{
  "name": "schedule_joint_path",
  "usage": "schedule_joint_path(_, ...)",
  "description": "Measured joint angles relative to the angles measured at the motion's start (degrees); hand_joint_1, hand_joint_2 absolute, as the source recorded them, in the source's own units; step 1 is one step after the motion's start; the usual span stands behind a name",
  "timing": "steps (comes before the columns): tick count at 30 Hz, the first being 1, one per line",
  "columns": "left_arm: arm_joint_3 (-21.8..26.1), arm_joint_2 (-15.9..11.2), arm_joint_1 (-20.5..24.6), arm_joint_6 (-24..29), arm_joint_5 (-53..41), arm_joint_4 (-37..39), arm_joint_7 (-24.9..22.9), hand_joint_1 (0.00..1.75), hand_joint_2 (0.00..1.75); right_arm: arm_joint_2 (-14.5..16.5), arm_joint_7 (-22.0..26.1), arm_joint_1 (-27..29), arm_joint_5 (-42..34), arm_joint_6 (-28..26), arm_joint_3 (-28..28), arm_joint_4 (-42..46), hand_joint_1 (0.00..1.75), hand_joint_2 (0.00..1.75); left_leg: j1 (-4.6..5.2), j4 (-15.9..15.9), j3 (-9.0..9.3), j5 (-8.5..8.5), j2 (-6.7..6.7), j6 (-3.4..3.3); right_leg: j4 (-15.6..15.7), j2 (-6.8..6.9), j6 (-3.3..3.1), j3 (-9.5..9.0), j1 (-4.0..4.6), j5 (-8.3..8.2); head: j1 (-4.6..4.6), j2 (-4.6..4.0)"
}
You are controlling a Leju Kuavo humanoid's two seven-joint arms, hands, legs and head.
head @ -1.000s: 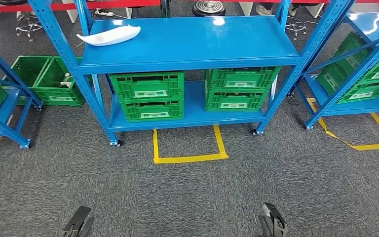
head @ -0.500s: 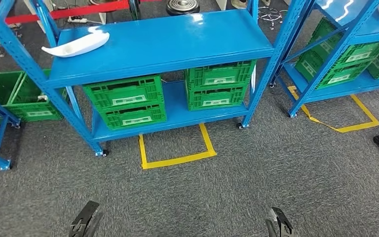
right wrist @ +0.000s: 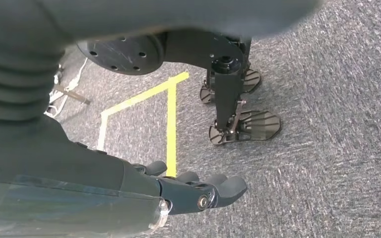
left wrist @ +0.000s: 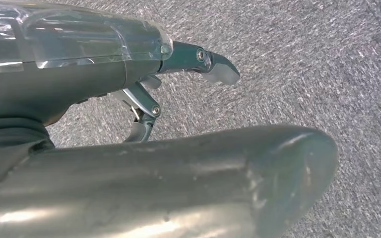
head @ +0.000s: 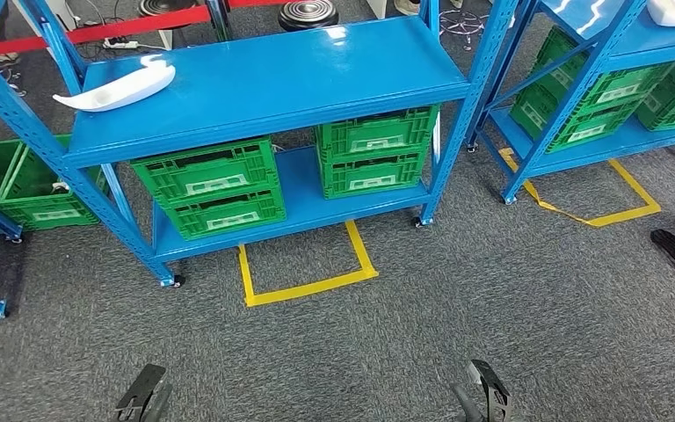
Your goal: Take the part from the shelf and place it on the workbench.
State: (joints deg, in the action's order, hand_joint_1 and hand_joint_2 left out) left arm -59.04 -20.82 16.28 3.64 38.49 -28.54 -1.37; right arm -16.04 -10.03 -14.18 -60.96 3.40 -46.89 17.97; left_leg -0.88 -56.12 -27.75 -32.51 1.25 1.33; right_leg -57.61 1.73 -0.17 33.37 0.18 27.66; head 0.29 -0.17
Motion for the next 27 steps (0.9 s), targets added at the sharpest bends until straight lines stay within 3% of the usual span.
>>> schedule_joint_path(14, 0.0, -0.17, -0.35, 0.26, 0.03, -0.03, -0.93, 0.0, 0.0, 0.03, -0.3, 0.34, -0.24, 1.69, -0.08, 0.0, 0.0, 1.75, 0.42, -0.01, 0.02, -0.01, -0.12, -0.03, 0.15, 0.11, 0.24, -0.13, -0.41, -0.1, 0.04, 0.0)
schedule_joint_path(16, 0.01, -0.45, -0.81, 0.82, 0.12, -0.31, -0.76, 0.0, 0.0, 0.01, -0.32, 0.87, 0.06, 1.97, -0.18, 0.0, 0.0, 0.87, 0.43, -0.01, 0.02, -0.03, -0.12, -0.05, 0.16, 0.1, 0.25, -0.14, -0.41, -0.09, 0.04, 0.0)
schedule_joint_path(18, 0.03, -0.98, -1.52, 1.75, 0.55, -0.89, -0.48, 0.0, 0.87, -0.04, -0.25, 1.64, 0.39, 2.16, -0.29, -0.02, 0.0, 0.87, 0.43, -0.01, 0.02, -0.05, -0.13, -0.07, 0.16, 0.1, 0.26, -0.14, -0.43, -0.09, 0.04, 0.0)
schedule_joint_path(20, 0.04, -1.58, -2.42, 2.8, 1.44, -1.55, -0.3, 0.0, 1.75, -0.13, -0.02, 2.22, 0.67, 1.99, -0.44, -0.04, 0.0, 1.75, 0.43, -0.01, 0.01, -0.07, -0.09, -0.1, 0.16, 0.09, 0.26, -0.14, -0.46, -0.08, 0.03, 0.0)
schedule_joint_path(27, -0.04, -2.33, -5.59, 5.63, 3.47, -2.23, 0.12, 0.0, 1.75, -1.49, -0.46, 2.0, 3.11, 0.21, -1.69, -0.02, 0.0, 1.75, 0.48, -0.01, 0.03, -0.08, -0.01, -0.12, 0.16, 0.08, 0.3, -0.14, -0.49, -0.09, 0.04, 0.0)
